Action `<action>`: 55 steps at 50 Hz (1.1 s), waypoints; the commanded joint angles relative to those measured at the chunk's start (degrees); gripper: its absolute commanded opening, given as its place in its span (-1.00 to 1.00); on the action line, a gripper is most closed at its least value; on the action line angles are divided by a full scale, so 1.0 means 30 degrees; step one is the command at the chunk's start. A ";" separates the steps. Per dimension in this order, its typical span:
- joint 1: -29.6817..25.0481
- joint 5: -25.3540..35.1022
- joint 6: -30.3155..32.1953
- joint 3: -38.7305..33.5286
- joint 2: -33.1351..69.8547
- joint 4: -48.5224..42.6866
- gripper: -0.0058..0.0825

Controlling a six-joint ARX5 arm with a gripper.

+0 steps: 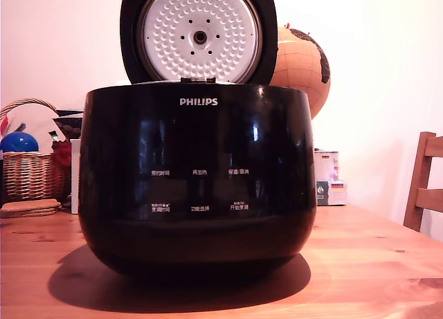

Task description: Close the rice cooker by pressing the lid down with medium force

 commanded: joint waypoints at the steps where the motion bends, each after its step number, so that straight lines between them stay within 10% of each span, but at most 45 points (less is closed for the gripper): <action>1: -0.0029 0.0466 -0.0736 -0.0444 0.0372 0.0525 -0.92; 55: -0.2120 1.0134 -0.5013 0.2900 0.6215 -0.2368 -0.92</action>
